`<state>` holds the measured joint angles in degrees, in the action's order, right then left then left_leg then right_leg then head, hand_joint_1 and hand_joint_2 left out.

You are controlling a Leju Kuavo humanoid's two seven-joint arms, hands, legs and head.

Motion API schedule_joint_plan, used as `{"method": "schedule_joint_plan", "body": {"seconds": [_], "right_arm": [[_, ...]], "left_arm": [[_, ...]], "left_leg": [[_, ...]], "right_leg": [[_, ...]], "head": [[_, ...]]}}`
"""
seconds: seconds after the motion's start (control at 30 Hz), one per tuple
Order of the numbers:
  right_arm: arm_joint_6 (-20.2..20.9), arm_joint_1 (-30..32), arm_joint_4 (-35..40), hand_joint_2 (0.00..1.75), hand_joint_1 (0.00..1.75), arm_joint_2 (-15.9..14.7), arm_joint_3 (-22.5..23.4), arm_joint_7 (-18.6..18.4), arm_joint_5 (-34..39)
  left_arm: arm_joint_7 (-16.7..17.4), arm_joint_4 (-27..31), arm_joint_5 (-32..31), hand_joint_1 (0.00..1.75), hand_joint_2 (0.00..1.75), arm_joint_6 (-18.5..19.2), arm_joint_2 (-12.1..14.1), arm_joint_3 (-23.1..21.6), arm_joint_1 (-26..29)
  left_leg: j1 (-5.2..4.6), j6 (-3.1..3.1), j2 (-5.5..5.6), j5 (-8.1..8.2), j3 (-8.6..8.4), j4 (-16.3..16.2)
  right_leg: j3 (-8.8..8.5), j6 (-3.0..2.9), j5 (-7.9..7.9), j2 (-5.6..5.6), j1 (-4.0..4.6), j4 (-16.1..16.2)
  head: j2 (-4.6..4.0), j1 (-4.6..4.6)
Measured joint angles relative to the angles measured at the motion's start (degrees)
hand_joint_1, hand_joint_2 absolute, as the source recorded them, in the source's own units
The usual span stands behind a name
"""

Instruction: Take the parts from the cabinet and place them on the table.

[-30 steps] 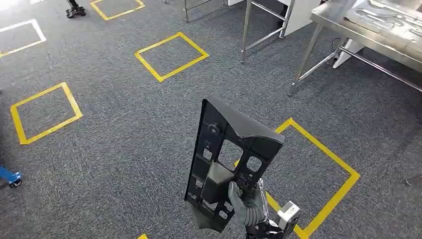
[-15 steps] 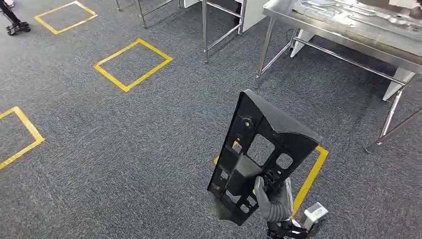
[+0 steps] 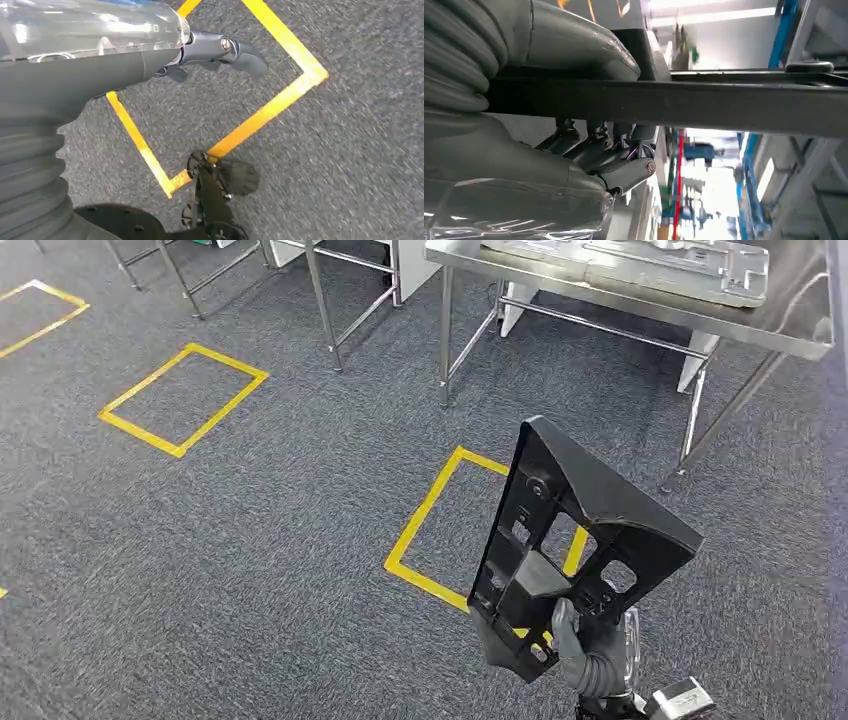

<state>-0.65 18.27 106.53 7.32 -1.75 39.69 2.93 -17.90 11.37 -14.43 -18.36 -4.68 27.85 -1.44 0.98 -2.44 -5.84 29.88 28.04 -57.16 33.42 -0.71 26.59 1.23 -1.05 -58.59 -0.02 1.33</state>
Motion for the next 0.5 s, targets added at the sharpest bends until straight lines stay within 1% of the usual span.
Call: {"method": "schedule_joint_plan", "body": {"seconds": [0.03, 0.07, 0.1, 0.13, 0.17, 0.2, 0.23, 0.27, 0.3, 0.33, 0.37, 0.4, 0.43, 0.47, 0.5], "right_arm": [[-0.18, -0.03, 0.46, 1.75, 1.75, 0.15, 0.26, 0.0, -0.07], [-0.22, -0.19, 0.5, 1.75, 1.75, 0.35, 0.33, 0.02, -0.04], [-0.4, -0.18, 0.61, 1.75, 1.75, 0.46, 0.44, 0.0, -0.04], [-0.4, -0.07, 0.66, 1.75, 1.75, 0.5, 0.51, 0.0, -0.04], [-0.4, 0.06, 0.68, 1.75, 1.75, 0.5, 0.59, 0.0, -0.04], [-0.44, 0.1, 0.7, 1.75, 1.75, 0.5, 0.64, 0.0, -0.04], [-0.44, 0.11, 0.75, 1.75, 1.75, 0.53, 0.68, 0.0, -0.02], [-0.44, 0.11, 0.83, 1.75, 1.75, 0.59, 0.7, 0.0, -0.04], [-0.44, 0.12, 0.96, 1.75, 1.75, 0.66, 0.75, 0.0, -0.04], [-0.44, 0.08, 0.96, 1.75, 1.75, 0.74, 0.79, 0.02, -0.04], [-0.44, -0.08, 0.99, 1.75, 1.75, 0.79, 0.83, -0.02, -0.04], [-0.44, 0.06, 1.07, 1.75, 1.75, 0.87, 0.88, -0.02, -0.05], [-0.44, 0.28, 1.12, 1.75, 1.75, 0.94, 0.9, -0.02, -0.04], [-0.61, 0.49, 1.38, 1.75, 1.75, 0.94, 1.01, -0.02, -0.09], [-0.85, 0.79, 1.68, 1.75, 1.75, 0.94, 1.18, -0.02, -0.17]], "left_arm": [[-0.13, 0.0, -0.13, 0.0, 1.75, 0.07, 0.13, 0.0, 0.12], [-0.09, 0.0, -0.15, 0.0, 1.75, 0.11, 0.18, 0.0, 0.21], [-0.11, 0.0, -0.19, 0.0, 1.75, 0.13, 0.22, 0.0, 0.38], [-0.11, 0.0, -0.2, 0.0, 1.75, 0.13, 0.37, 0.0, 0.48], [-0.11, 0.0, -0.2, 0.0, 1.75, 0.15, 0.4, 0.0, 0.62], [-0.11, 0.0, -0.2, 0.0, 1.75, 0.15, 0.48, 0.0, 0.66], [-0.09, 0.0, -0.2, 0.0, 1.75, 0.15, 0.5, 0.0, 0.68], [-0.11, 0.0, -0.24, 0.0, 1.75, 0.18, 0.57, 0.0, 0.65], [-0.11, 0.0, -0.33, 0.0, 1.75, 0.2, 0.68, 0.0, 0.68], [-0.09, 0.0, -0.33, 0.0, 1.75, 0.2, 0.97, 0.0, 0.73], [-0.13, -0.02, -0.46, 0.0, 1.75, 0.2, 0.9, -0.02, 0.77], [-0.11, 0.0, -0.46, 0.0, 1.75, 0.2, 0.99, -0.02, 0.72], [-0.11, 0.0, -0.46, 0.0, 1.75, 0.22, 1.03, 0.0, 0.57], [-0.11, 0.0, -0.54, 0.0, 1.75, 0.39, 1.07, 0.0, 0.49], [-0.11, 0.0, -0.63, 0.0, 1.75, 0.69, 1.05, 0.0, 0.47]], "left_leg": [[0.02, -0.02, 2.95, 1.95, 1.05, -2.41], [0.02, -0.03, 4.47, 4.35, 2.94, -6.61], [0.01, -0.04, 5.21, 6.76, 5.4, -11.89], [-0.01, 0.03, 5.38, 8.25, 7.57, -16.25], [-0.02, 0.19, 5.4, 8.3, 8.89, -18.54], [-0.06, 0.46, 5.48, 6.73, 8.7, -17.55], [-0.12, 0.8, 5.64, 4.19, 7.36, -14.09], [-0.25, 1.29, 6.38, 1.04, 5.01, -8.61], [-0.35, 1.97, 8.82, -1.82, 2.51, -2.69], [-0.19, 2.6, 12.42, -1.0, 1.74, -0.61], [-0.35, 2.24, 11.97, -1.36, 1.72, 0.22], [-0.71, 2.42, 11.4, -1.36, 1.7, 0.08], [-0.88, 2.62, 10.81, -1.44, 1.64, 0.1], [-0.83, 3.0, 9.91, -1.84, 1.28, 0.71], [0.15, 3.22, 8.79, -2.65, 0.91, 1.98]], "right_leg": [[0.09, -0.37, -0.07, -0.48, -0.05, 0.01], [0.21, -0.58, -0.14, -1.1, -0.01, 0.0], [0.34, -0.75, -0.2, -1.86, 0.17, -0.01], [0.44, -0.85, -0.25, -2.7, 0.35, -0.05], [0.47, -0.92, -0.3, -3.6, 0.51, -0.09], [0.42, -0.93, -0.31, -4.57, 0.64, -0.14], [0.34, -0.93, -0.31, -5.46, 0.73, -0.17], [0.19, -0.91, -0.33, -6.39, 0.86, -0.17], [0.11, -0.87, -0.35, -7.19, 0.81, -0.17], [0.34, -0.67, -0.4, -7.63, 0.74, -0.19], [0.75, -0.28, -0.62, -8.68, 0.51, -0.36], [1.08, 0.26, -0.85, -9.22, 0.07, -0.19], [1.22, 0.72, -1.1, -10.11, -0.24, -0.02], [1.3, 1.27, -1.46, -10.98, -0.09, 0.41], [1.31, 1.28, -1.22, -10.03, 0.11, 0.0]], "head": [[0.0, 0.06], [0.0, 0.06], [0.0, 0.04], [0.0, 0.07], [0.0, 0.06], [0.0, 0.04], [0.0, 0.06], [0.0, 0.04], [0.0, 0.04], [0.0, 0.04], [0.0, 0.07], [0.0, 0.04], [0.0, 0.05], [0.0, 0.07], [0.0, 0.04]]}}
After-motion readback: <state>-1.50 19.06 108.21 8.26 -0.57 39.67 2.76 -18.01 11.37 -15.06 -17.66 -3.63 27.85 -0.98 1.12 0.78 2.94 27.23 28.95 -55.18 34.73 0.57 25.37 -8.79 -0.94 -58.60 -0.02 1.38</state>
